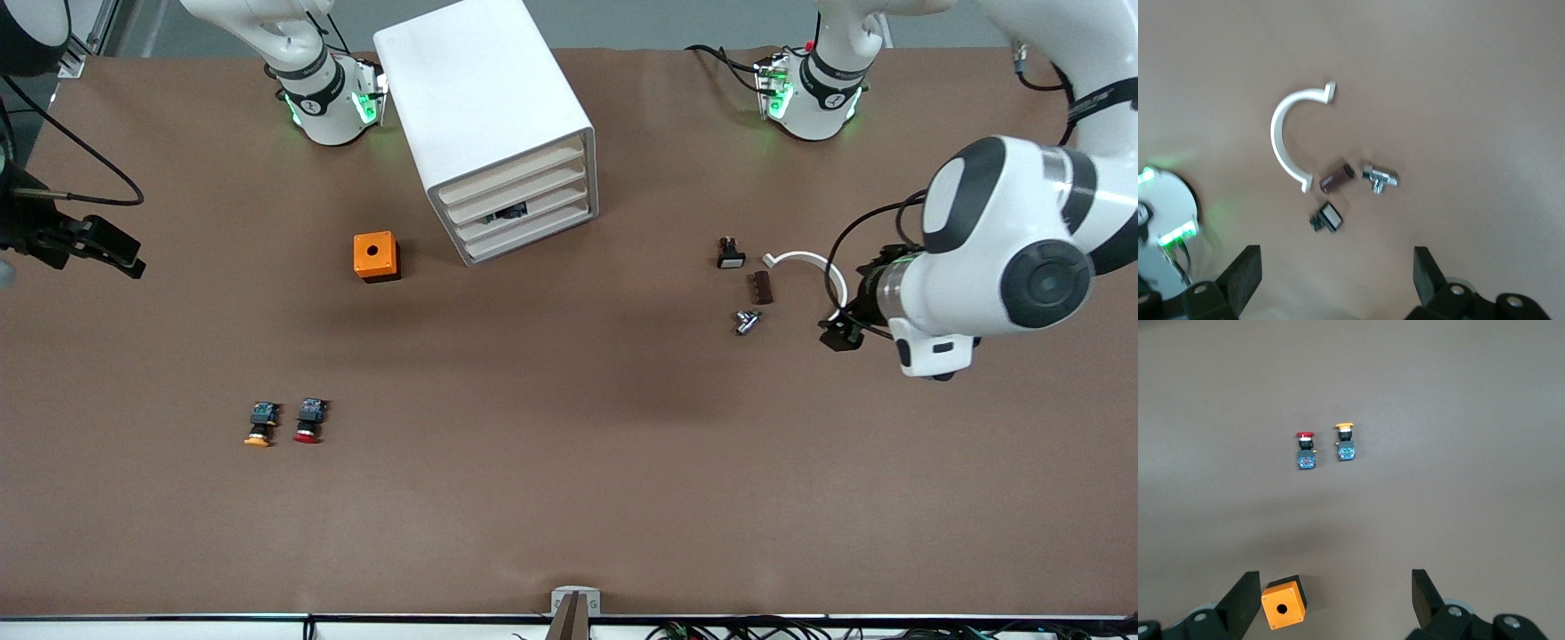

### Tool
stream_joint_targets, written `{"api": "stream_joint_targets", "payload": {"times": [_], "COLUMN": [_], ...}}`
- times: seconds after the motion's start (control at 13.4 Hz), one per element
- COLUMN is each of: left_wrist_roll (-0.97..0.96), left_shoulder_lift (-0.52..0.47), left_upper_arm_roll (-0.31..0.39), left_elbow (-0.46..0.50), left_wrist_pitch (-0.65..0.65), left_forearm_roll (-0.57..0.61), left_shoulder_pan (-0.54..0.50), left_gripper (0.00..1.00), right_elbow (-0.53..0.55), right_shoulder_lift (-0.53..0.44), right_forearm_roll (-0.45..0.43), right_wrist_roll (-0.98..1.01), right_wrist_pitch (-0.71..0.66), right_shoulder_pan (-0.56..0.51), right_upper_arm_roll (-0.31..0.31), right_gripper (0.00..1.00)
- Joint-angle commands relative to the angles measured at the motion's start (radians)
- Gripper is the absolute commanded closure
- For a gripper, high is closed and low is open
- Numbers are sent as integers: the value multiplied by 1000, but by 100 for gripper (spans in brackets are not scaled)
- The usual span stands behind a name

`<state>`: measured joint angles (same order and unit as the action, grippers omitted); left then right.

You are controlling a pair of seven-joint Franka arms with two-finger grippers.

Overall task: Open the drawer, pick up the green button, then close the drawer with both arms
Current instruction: 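Reach the left gripper to the drawer handle while the right gripper approaches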

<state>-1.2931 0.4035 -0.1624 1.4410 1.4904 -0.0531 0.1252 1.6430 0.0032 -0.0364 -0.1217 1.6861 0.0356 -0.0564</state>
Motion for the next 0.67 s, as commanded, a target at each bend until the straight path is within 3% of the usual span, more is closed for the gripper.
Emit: {"api": "stream_joint_targets", "payload": {"times": [0.0,0.22,0.6], "left_wrist_roll": [-170,-386,-603], "left_shoulder_lift": [44,109,213], "left_upper_arm_roll": [-2,-3,-3], "left_elbow": [-24,-24,-24], "left_wrist_pitch": [-19,-25,-25], "left_forearm_roll": [-43,-170,-281], "left_shoulder_pan": [42,85,192], "left_gripper": [0,0,0], "right_elbow": [3,4,3], "right_shoulder_lift": [30,76,147], "right_forearm_roll": [-1,4,19], "right_wrist_roll": [-38,-88,-202], "right_wrist_pitch": [10,20,32], "right_shoulder_pan": [-16,-16,15], "right_upper_arm_roll": [13,13,17], "right_gripper": [0,0,0]}}
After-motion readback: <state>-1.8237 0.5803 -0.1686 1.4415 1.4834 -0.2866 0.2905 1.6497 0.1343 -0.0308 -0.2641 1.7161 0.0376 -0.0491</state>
